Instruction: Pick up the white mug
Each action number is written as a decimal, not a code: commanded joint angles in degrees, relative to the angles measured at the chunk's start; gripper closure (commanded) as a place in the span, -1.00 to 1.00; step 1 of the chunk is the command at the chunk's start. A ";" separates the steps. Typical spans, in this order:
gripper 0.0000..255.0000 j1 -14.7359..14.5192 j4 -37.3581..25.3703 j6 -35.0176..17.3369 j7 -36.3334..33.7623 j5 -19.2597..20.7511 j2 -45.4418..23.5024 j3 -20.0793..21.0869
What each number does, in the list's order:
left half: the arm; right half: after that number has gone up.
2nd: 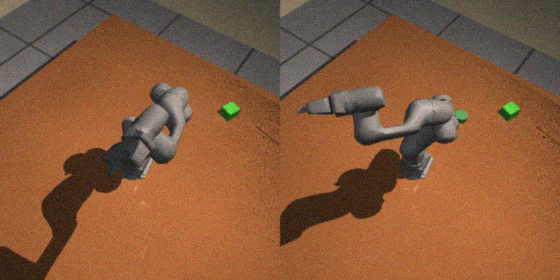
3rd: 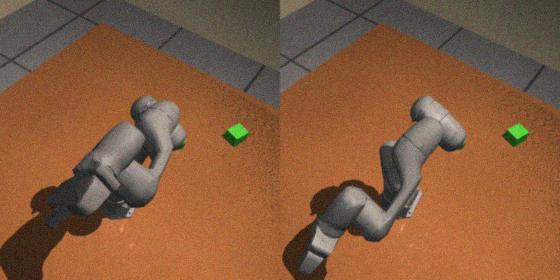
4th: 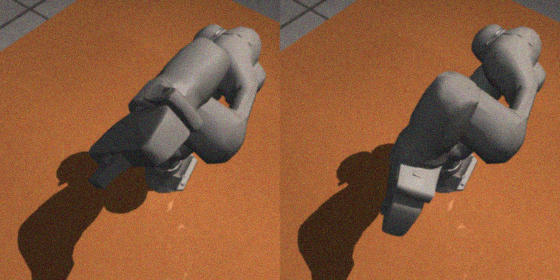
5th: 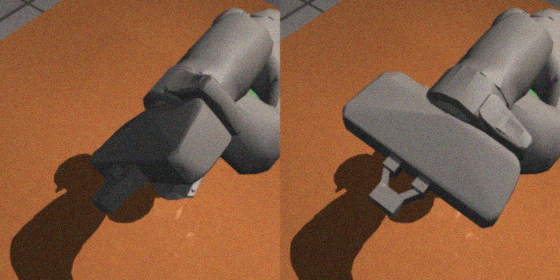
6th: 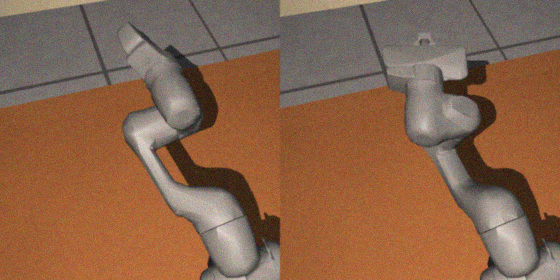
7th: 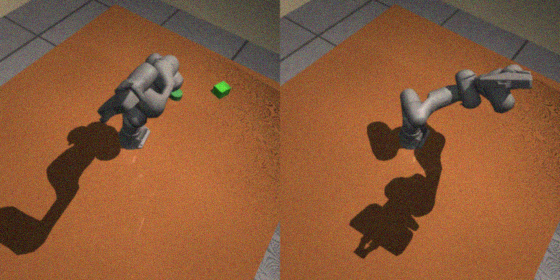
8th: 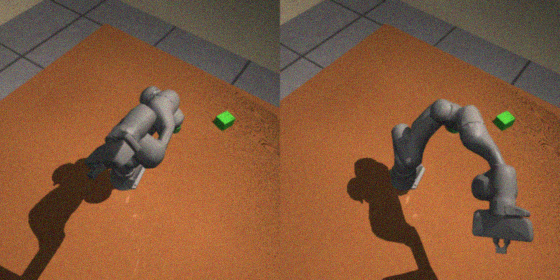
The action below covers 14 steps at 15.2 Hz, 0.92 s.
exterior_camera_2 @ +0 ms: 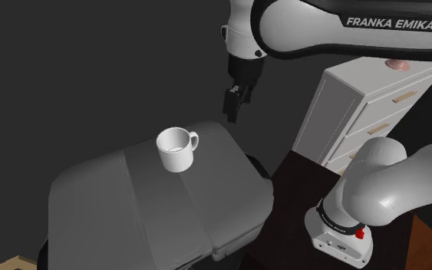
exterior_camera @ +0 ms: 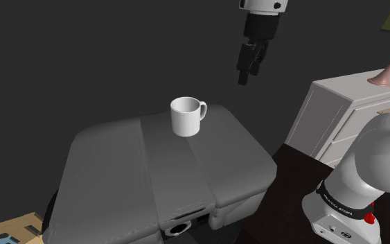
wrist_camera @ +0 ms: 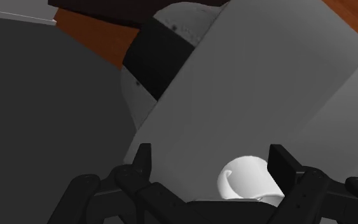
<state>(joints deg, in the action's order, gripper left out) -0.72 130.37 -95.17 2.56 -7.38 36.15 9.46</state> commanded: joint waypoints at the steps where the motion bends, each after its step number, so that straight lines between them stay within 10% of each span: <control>1: -1.00 -0.41 -0.79 -2.44 -1.87 -0.49 -2.78 2.03; 14: -1.00 -1.81 -12.86 -15.42 -15.66 4.11 -26.79 14.37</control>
<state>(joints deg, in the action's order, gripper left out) -2.30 118.65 -110.10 -11.75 -3.96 11.00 22.95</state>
